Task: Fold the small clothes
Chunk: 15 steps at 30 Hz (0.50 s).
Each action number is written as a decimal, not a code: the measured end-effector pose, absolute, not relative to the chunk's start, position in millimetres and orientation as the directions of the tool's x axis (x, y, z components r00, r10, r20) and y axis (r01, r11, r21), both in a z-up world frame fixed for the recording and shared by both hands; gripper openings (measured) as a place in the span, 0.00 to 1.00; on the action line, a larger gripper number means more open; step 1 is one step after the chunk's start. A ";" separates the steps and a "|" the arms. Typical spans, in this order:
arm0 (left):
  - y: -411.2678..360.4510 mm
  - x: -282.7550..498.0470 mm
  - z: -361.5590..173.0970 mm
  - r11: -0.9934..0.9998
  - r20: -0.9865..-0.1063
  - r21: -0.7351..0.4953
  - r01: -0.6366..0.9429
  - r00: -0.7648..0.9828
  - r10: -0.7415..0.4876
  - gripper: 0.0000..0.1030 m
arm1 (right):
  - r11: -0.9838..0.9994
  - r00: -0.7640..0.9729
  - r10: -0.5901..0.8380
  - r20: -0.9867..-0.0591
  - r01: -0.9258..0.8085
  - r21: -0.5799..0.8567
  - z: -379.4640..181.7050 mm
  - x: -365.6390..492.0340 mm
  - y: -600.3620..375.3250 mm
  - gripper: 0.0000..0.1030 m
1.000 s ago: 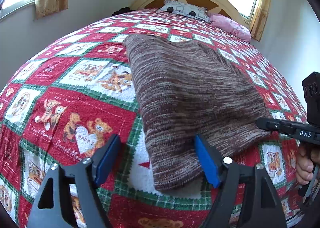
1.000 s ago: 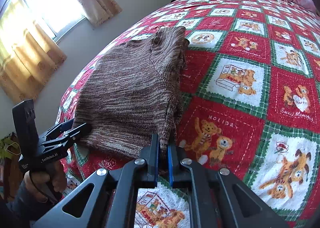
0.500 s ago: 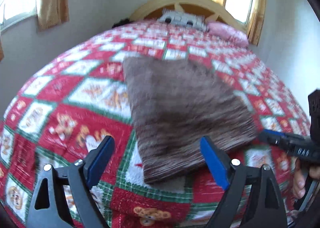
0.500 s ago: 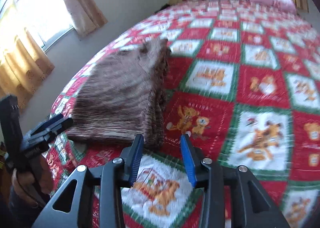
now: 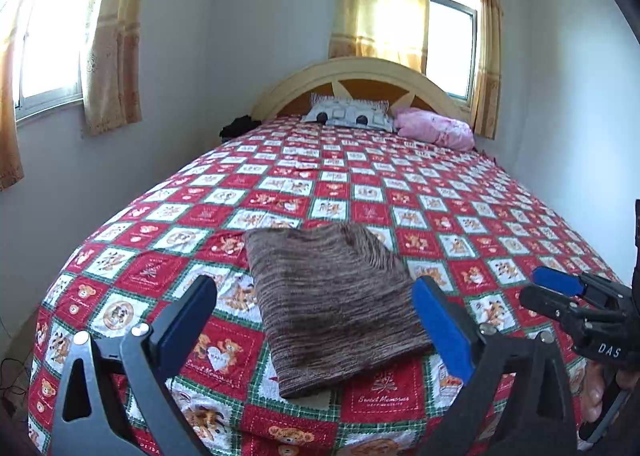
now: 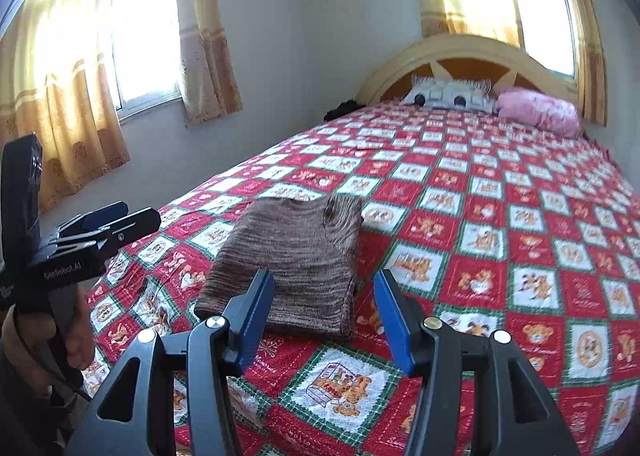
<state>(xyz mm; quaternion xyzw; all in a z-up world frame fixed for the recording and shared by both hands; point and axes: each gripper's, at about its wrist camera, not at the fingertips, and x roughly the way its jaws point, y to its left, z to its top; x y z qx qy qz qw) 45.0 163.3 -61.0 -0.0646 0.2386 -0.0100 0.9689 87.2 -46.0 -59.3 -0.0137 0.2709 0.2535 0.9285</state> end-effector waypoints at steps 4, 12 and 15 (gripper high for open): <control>164.7 38.5 -52.3 0.991 -0.432 -0.132 -0.013 0.901 -0.045 0.98 | 0.869 0.739 0.471 -0.482 -0.483 0.107 -48.2 78.1 -47.6 0.53; 164.0 33.1 -47.1 0.991 -0.414 -0.131 -0.013 0.909 -0.043 0.98 | 0.874 0.766 0.463 -0.445 -0.478 0.088 -39.2 65.6 -49.1 0.56; 163.7 32.6 -47.0 0.991 -0.414 -0.131 -0.013 0.909 -0.043 1.00 | 0.872 0.767 0.467 -0.440 -0.481 0.087 -37.7 61.5 -49.7 0.56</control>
